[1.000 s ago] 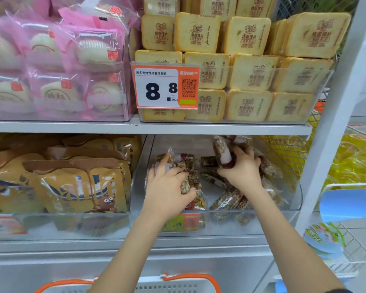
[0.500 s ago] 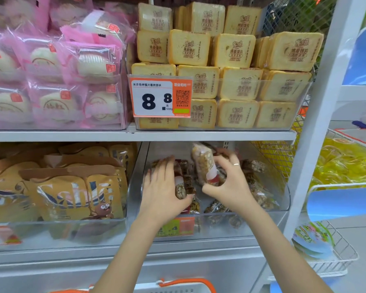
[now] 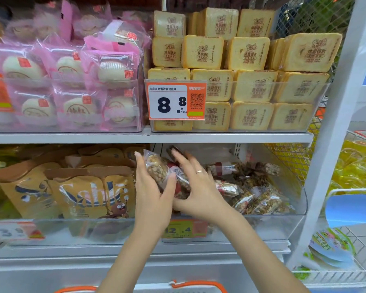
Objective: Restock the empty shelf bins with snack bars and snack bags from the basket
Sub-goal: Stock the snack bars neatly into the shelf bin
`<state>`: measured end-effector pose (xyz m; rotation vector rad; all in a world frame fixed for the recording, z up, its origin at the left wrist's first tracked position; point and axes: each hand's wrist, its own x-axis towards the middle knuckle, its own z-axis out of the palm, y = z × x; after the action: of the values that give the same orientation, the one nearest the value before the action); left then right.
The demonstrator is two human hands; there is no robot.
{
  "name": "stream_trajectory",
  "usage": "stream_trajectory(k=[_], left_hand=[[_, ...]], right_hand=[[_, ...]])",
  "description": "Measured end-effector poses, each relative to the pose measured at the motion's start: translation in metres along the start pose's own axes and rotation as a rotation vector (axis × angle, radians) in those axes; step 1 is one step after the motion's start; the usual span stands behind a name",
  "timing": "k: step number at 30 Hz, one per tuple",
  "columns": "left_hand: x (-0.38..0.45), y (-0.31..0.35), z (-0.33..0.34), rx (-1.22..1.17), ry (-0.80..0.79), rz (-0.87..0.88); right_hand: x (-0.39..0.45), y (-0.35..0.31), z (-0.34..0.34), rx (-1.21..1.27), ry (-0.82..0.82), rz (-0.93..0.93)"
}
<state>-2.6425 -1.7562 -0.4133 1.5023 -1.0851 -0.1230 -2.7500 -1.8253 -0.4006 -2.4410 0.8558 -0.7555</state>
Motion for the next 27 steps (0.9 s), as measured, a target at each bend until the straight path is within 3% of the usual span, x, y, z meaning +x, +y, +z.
stream_trajectory(k=[5,9,12,15,20,24,27], left_hand=[[0.022,-0.001,0.006,0.239,-0.059,-0.163],[0.025,-0.005,0.012,0.627,-0.151,-0.031],[0.031,-0.006,0.007,0.606,-0.237,-0.049],[0.032,-0.003,0.001,0.590,-0.302,0.039],[0.036,0.011,0.004,0.745,-0.667,0.127],[0.050,0.024,0.003,0.929,-0.719,0.194],[0.051,0.030,0.003,0.997,-0.728,0.242]], right_hand=[[-0.010,0.030,-0.027,0.330,-0.029,0.179],[-0.015,0.039,-0.018,0.271,-0.088,0.193],[-0.013,0.038,-0.016,0.267,-0.120,0.224],[-0.009,0.040,-0.020,0.244,-0.172,0.253],[-0.007,0.046,-0.028,0.405,-0.389,0.261],[-0.012,0.058,-0.039,0.339,-0.486,0.254],[-0.015,0.067,-0.051,0.163,-0.470,0.331]])
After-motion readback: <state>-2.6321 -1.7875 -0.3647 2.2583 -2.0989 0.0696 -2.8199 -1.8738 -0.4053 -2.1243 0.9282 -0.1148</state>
